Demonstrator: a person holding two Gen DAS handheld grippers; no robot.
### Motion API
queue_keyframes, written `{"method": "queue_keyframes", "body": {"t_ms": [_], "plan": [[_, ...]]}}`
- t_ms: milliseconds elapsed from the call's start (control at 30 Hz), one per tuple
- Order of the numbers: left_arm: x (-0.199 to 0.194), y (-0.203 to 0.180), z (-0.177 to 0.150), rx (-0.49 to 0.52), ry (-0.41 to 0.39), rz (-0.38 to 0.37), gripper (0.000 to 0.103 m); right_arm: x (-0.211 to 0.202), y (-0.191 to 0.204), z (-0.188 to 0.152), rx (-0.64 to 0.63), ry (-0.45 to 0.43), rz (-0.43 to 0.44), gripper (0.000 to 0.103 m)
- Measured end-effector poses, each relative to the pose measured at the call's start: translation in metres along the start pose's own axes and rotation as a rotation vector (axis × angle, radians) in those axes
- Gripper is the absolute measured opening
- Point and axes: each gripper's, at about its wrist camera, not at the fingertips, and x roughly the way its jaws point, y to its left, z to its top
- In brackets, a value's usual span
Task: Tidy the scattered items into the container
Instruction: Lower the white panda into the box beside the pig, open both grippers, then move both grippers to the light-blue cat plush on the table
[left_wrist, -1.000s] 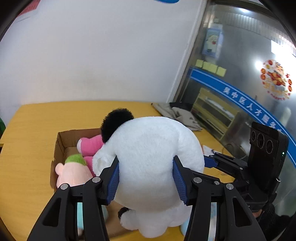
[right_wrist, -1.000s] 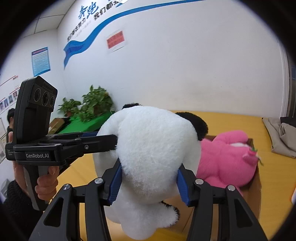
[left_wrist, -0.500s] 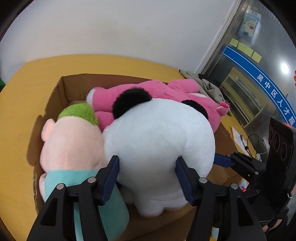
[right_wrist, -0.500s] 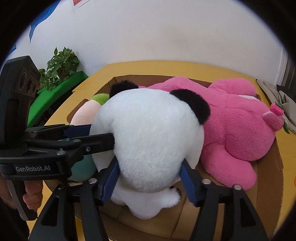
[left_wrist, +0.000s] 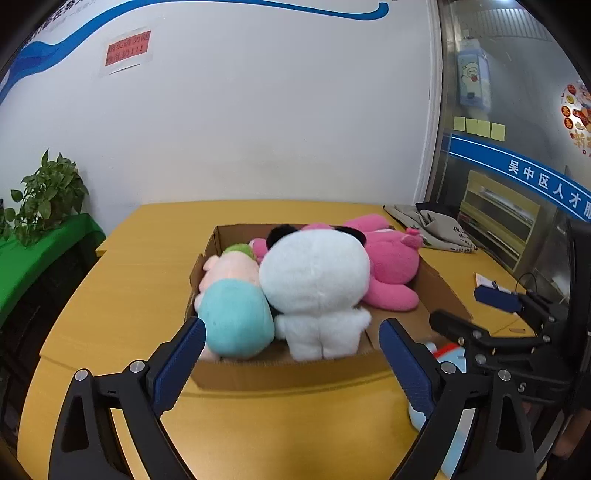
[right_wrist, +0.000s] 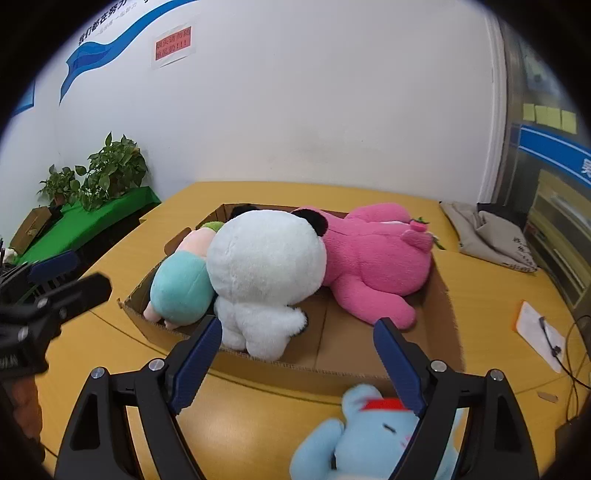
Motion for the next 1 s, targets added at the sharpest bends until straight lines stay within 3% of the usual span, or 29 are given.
{"method": "queue_keyframes", "body": {"t_ms": [133, 400, 1000], "plan": [[-0.013, -0.006, -0.018, -0.016, 0.035, -0.011, 0.097, -0.022, 0.005, -0.014, 0.002, -0.023, -0.017, 0.084], [-0.031, -0.023, -0.026, 0.002, 0.025, -0.019, 0.097, -0.053, -0.001, -0.033, 0.023, -0.042, -0.026, 0.084], [-0.034, -0.034, -0.027, 0.025, 0.021, -0.037, 0.097, -0.060, -0.008, -0.043, 0.042, -0.048, -0.020, 0.084]]}}
